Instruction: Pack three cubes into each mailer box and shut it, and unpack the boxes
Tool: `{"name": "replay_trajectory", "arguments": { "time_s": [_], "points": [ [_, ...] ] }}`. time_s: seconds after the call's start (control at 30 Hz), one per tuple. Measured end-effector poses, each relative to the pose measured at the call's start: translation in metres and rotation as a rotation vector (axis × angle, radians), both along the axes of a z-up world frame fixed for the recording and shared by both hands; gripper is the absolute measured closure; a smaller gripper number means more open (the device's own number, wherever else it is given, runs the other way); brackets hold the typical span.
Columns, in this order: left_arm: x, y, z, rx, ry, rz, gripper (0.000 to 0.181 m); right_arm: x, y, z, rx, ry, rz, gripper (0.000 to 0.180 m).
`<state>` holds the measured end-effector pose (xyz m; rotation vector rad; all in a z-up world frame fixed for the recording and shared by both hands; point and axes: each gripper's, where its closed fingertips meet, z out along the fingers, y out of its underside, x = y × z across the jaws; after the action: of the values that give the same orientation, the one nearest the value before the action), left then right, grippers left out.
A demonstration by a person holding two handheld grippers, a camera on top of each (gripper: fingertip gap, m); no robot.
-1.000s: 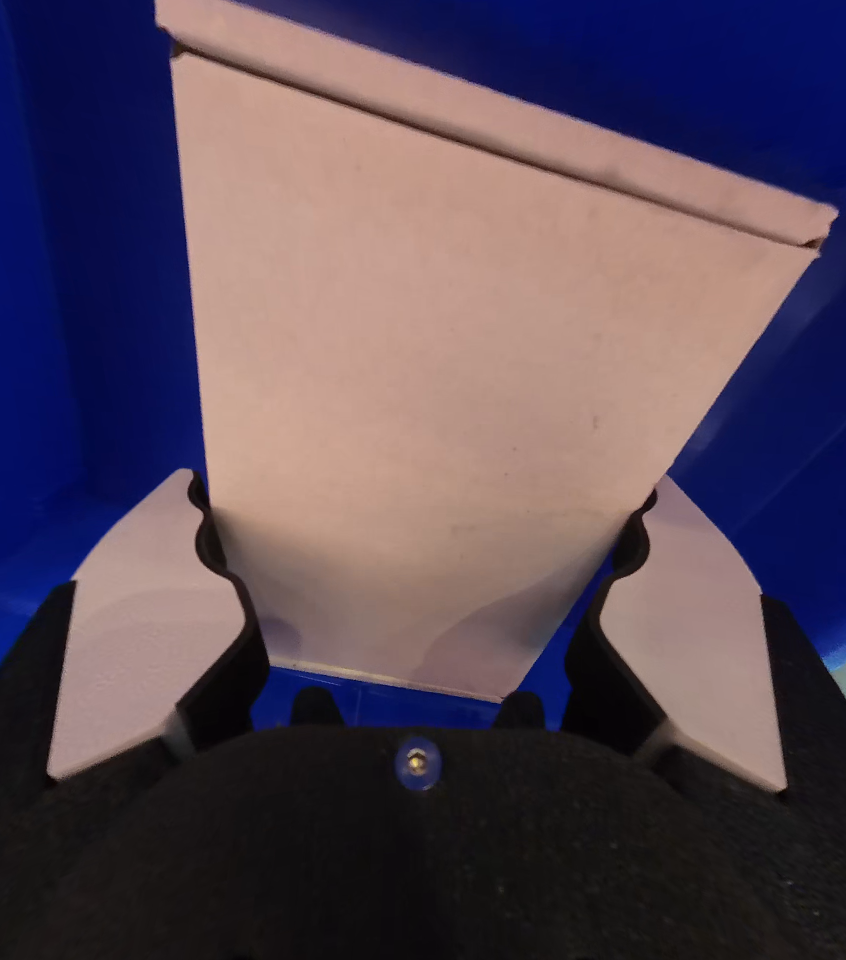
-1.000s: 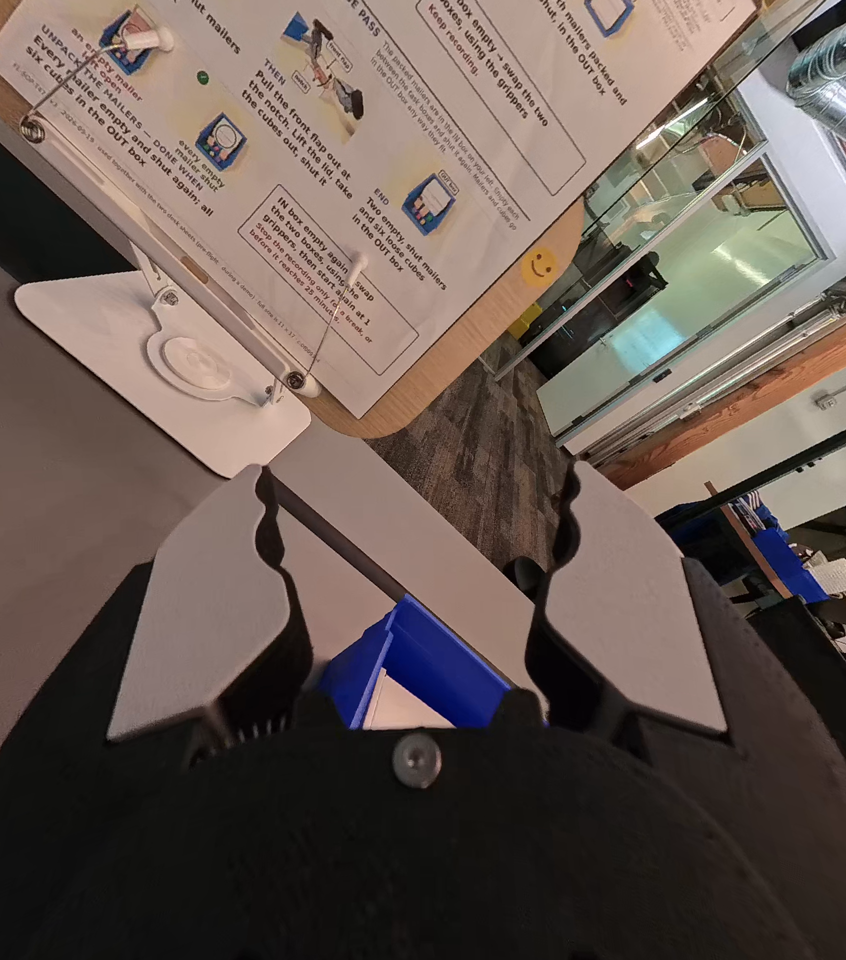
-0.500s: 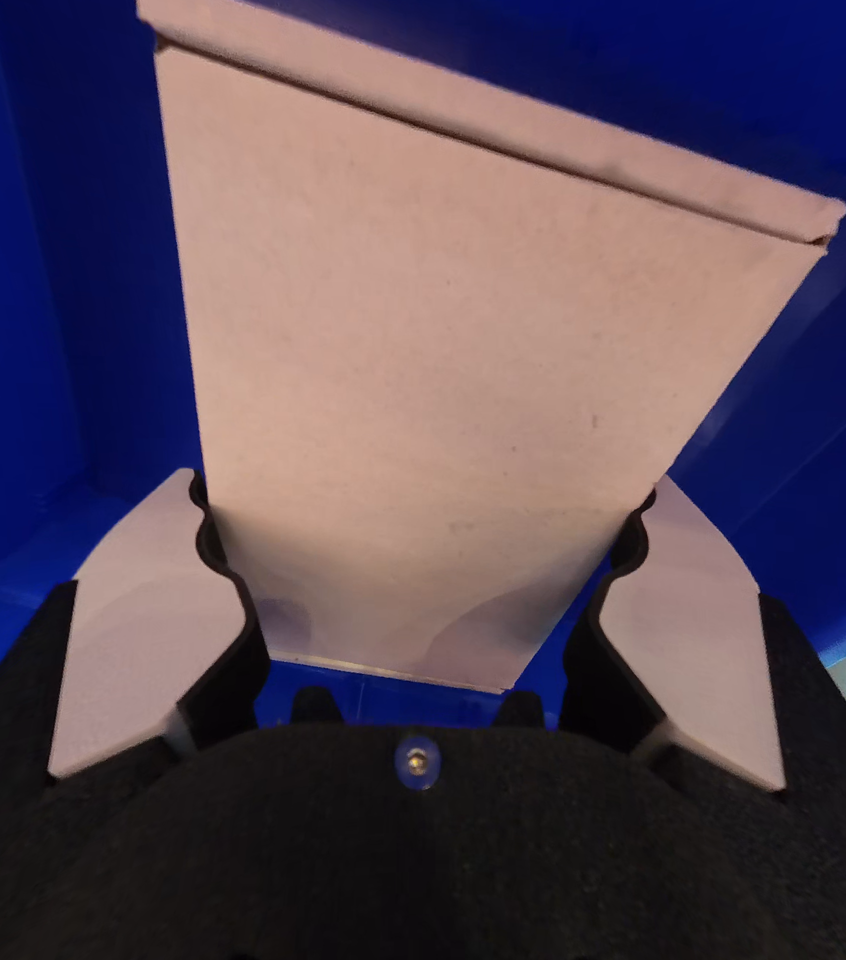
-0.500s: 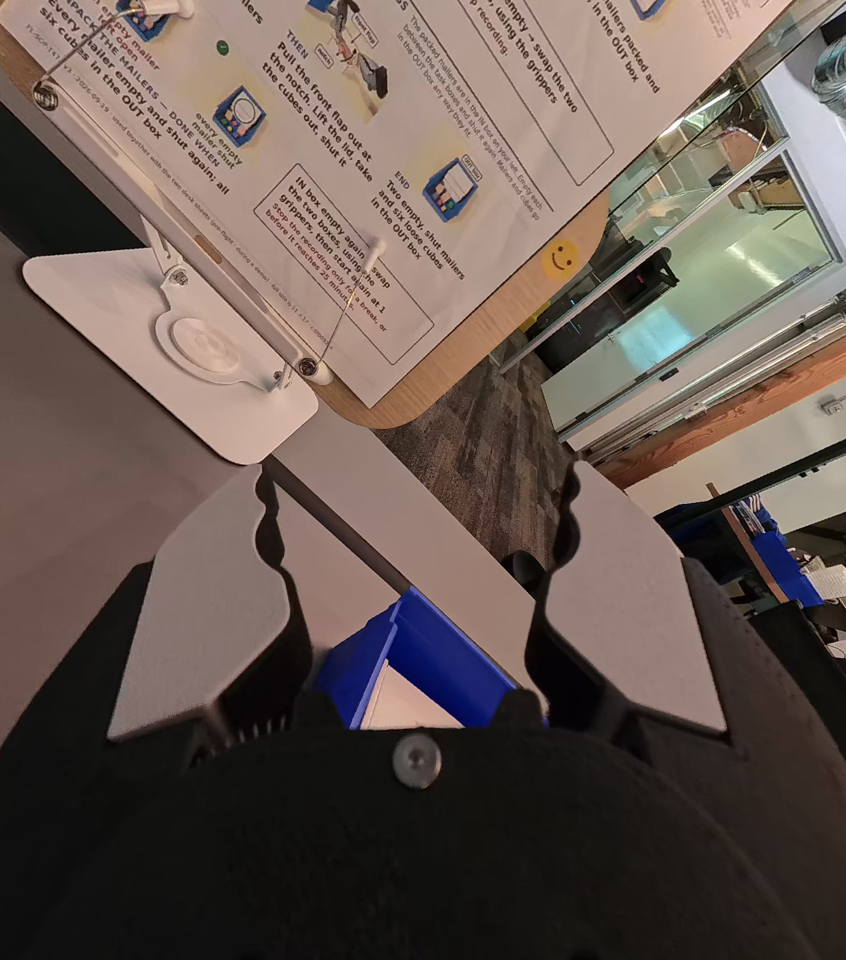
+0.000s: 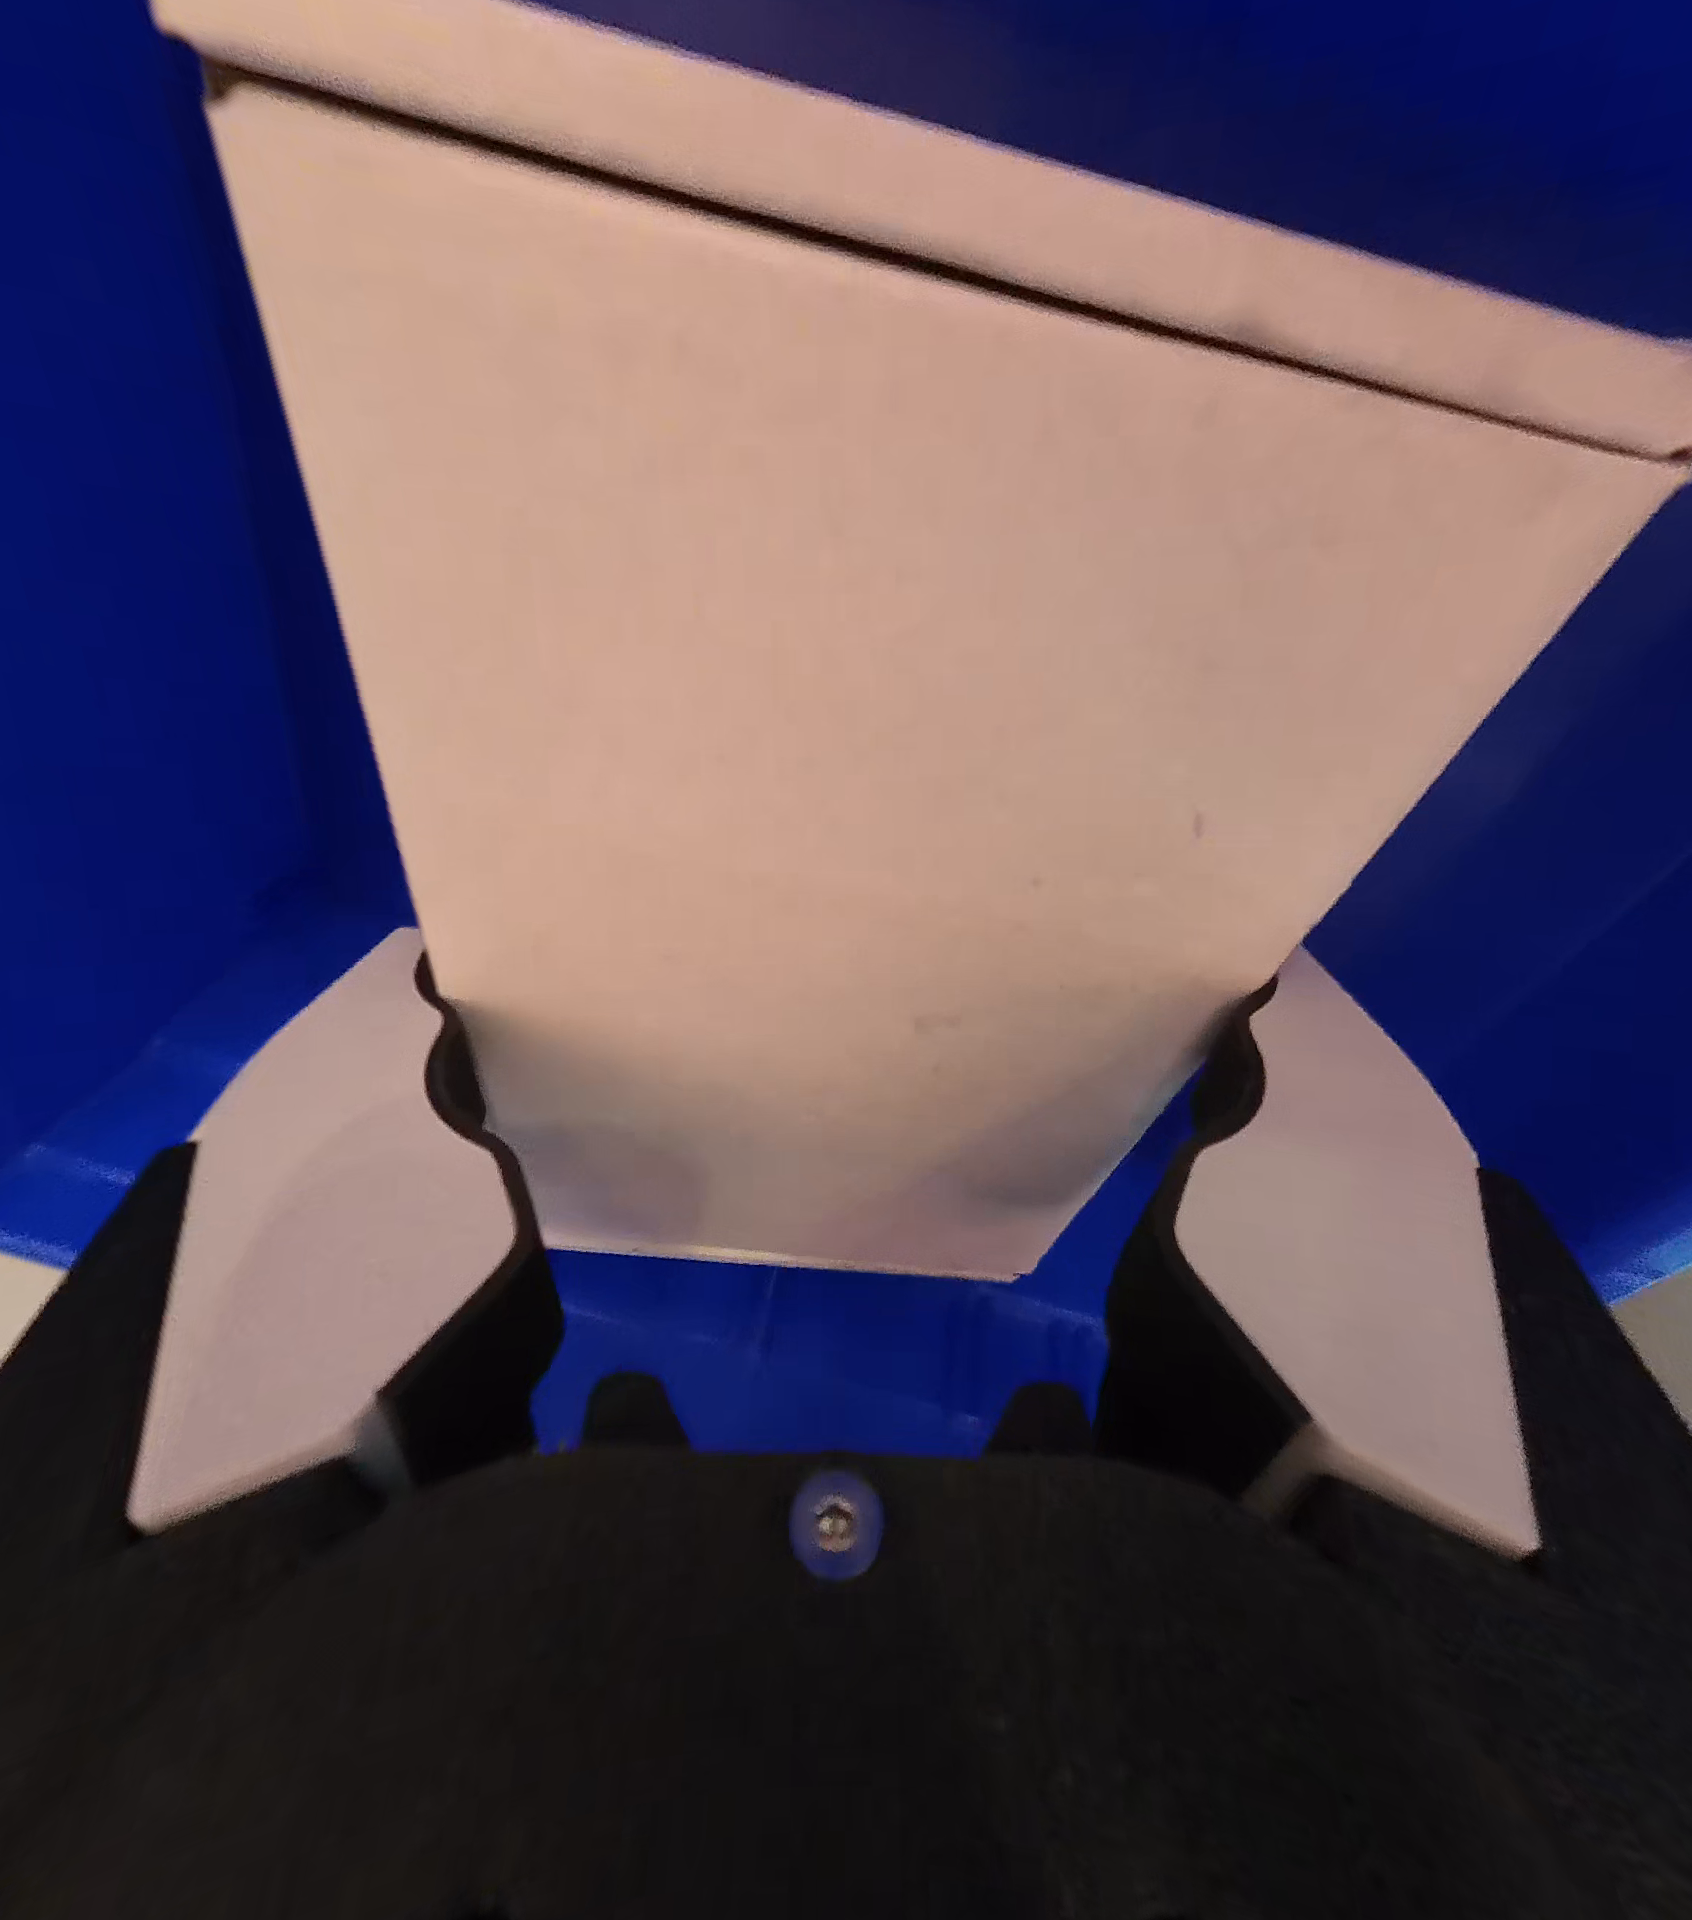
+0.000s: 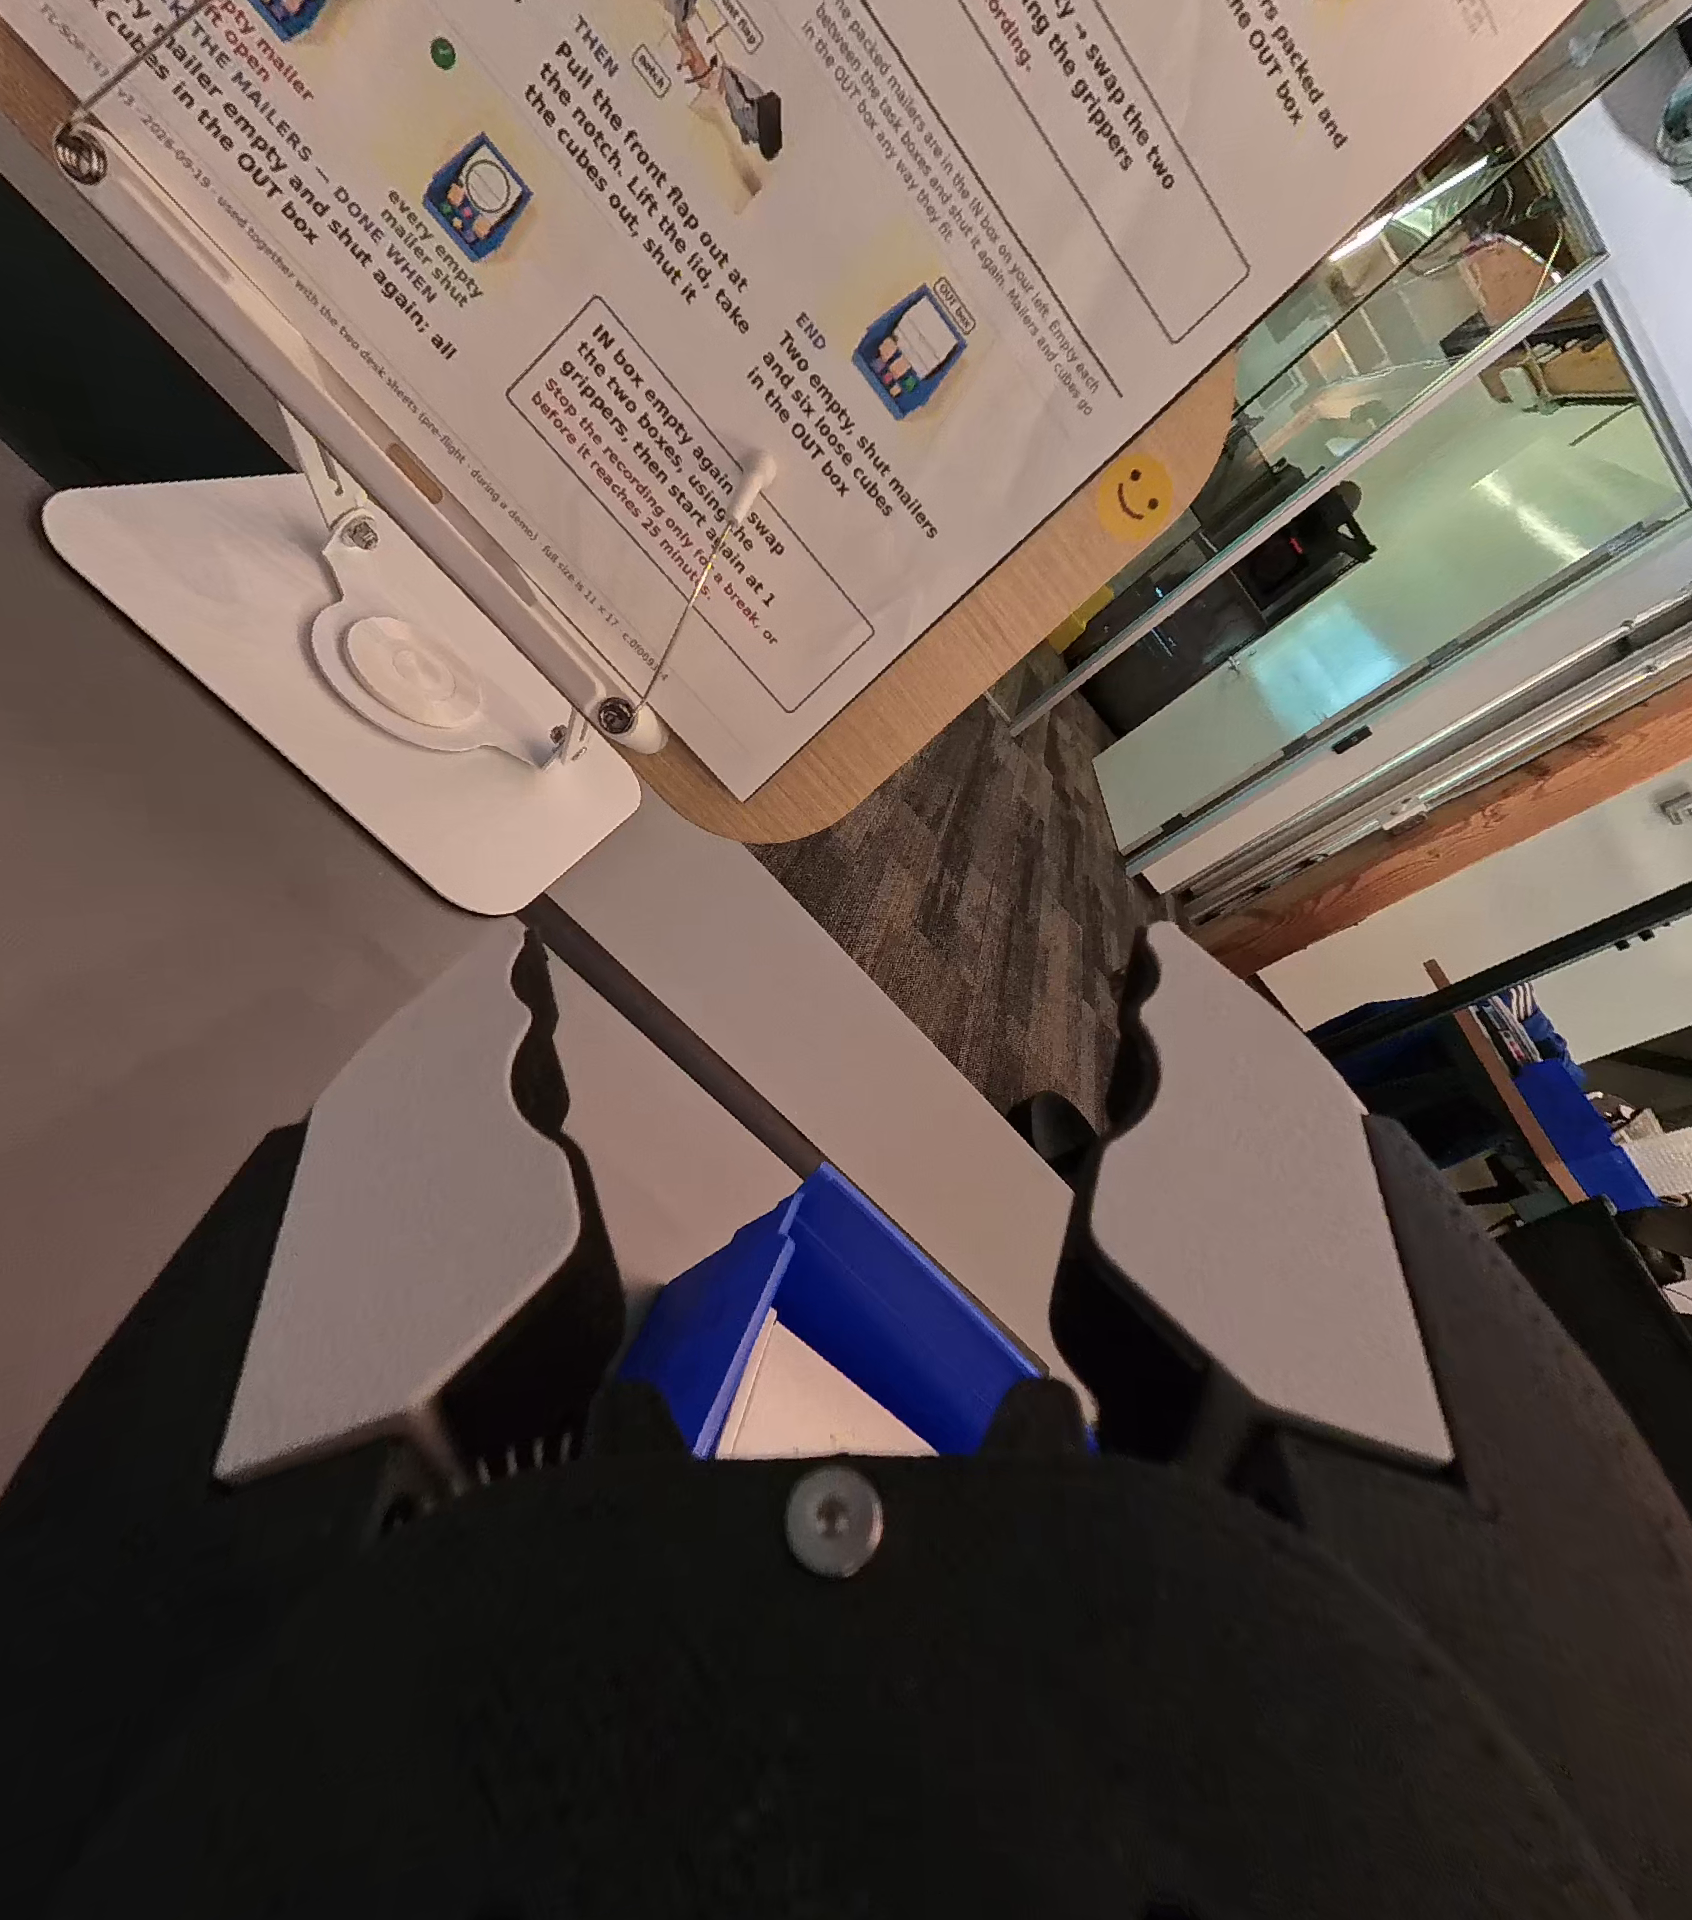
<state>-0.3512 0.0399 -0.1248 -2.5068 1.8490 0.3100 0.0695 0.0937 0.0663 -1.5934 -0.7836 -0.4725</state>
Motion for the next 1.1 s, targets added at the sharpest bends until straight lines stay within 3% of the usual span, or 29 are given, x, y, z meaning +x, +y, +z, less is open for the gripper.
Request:
{"name": "replay_trajectory", "arguments": {
  "time_s": [0.53,0.87,1.1],
  "points": [
    [-0.005,-0.002,0.033,0.036,0.043,0.006,0.047,0.001,0.0,0.0,-0.009,-0.001,-0.002,0.075],
    [0.004,0.003,0.091,0.11,0.134,-0.023,0.048,0.011,-0.003,0.01,0.006,0.024,-0.014,0.075],
    [0.049,0.004,0.131,0.162,0.176,-0.09,0.048,0.03,-0.011,0.025,0.01,0.079,-0.018,0.076]
  ]
}}
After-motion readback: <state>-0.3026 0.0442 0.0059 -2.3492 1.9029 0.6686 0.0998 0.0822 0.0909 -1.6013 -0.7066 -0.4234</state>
